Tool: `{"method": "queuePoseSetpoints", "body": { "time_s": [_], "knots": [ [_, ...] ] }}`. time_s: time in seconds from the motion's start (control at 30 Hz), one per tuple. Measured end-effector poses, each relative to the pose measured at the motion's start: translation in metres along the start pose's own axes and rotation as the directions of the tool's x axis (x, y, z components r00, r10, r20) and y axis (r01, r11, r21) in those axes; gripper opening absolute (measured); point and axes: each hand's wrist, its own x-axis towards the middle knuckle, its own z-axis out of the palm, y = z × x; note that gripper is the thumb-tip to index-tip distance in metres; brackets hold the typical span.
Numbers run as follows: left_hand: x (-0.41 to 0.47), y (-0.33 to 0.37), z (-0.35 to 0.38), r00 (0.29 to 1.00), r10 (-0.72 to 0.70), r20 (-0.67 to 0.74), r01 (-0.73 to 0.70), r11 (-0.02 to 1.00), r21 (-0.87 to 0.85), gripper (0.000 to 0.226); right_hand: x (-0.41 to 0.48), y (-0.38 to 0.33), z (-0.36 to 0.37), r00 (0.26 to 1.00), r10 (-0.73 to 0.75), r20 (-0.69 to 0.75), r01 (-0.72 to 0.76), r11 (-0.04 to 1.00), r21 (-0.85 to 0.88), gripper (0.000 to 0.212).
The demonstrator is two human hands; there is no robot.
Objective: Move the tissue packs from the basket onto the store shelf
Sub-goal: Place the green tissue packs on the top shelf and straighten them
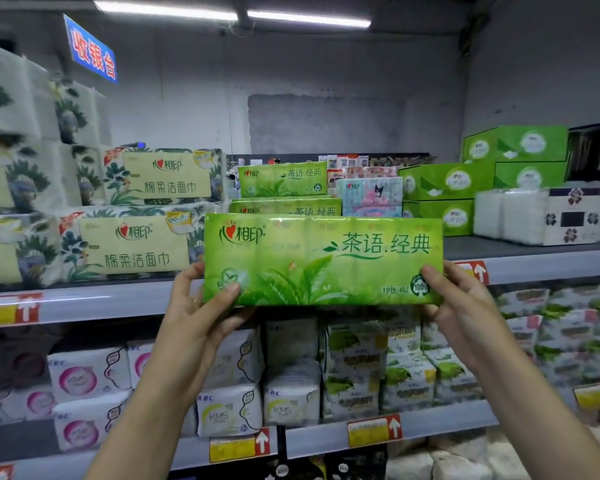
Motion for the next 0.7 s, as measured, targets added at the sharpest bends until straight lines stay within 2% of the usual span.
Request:
{"method": "queuePoseSetpoints", "body": {
  "time_s": [0.03,0.13,0.2,0.27,0.37,0.4,0.43,0.5,0.53,0.7],
  "knots": [
    [0.005,0.003,0.003,1.0,0.02,-0.01,-0.02,0.999,0.029,0.068,0.006,-0.003,0.001,1.0,-0.002,-0.009,0.002,1.0,0.004,0.085],
    [0.021,0.01,0.013,0.993,0.115,0.005,-0.115,0.979,0.169,0.046,0.024,-0.014,0.005,0.999,-0.044,-0.011,0.044,0.999,0.002,0.102],
    [0.033,0.018,0.019,0.982,0.187,0.021,-0.184,0.934,0.307,0.037,0.038,-0.024,0.011,0.995,-0.095,0.015,0.095,0.995,-0.012,0.095],
    [0.047,0.028,0.027,0.965,0.262,0.004,-0.234,0.856,0.461,0.039,0.055,-0.034,0.019,0.993,-0.117,0.029,0.117,0.993,-0.014,0.085],
    [0.075,0.049,0.035,0.941,0.338,0.037,-0.272,0.683,0.678,0.04,0.087,-0.043,0.026,0.987,-0.156,0.028,0.157,0.987,-0.031,0.091],
    [0.086,0.056,0.037,0.941,0.334,0.061,-0.273,0.638,0.72,0.038,0.097,-0.046,0.029,0.986,-0.166,0.024,0.166,0.985,-0.038,0.086],
    [0.099,0.063,0.037,0.944,0.318,0.086,-0.272,0.607,0.746,0.036,0.107,-0.047,0.031,0.985,-0.168,0.034,0.17,0.985,-0.043,0.071],
    [0.126,0.075,0.038,0.953,0.274,0.126,-0.268,0.577,0.771,0.029,0.127,-0.049,0.035,0.982,-0.183,0.048,0.185,0.982,-0.049,0.027],
    [0.14,0.08,0.038,0.956,0.253,0.148,-0.27,0.565,0.779,0.026,0.138,-0.049,0.036,0.982,-0.186,0.039,0.189,0.98,-0.068,0.016],
    [0.201,0.089,0.035,0.97,0.181,0.16,-0.22,0.388,0.895,0.01,0.19,-0.05,0.039,0.984,-0.167,0.056,0.176,0.943,-0.283,0.038]
  ]
}}
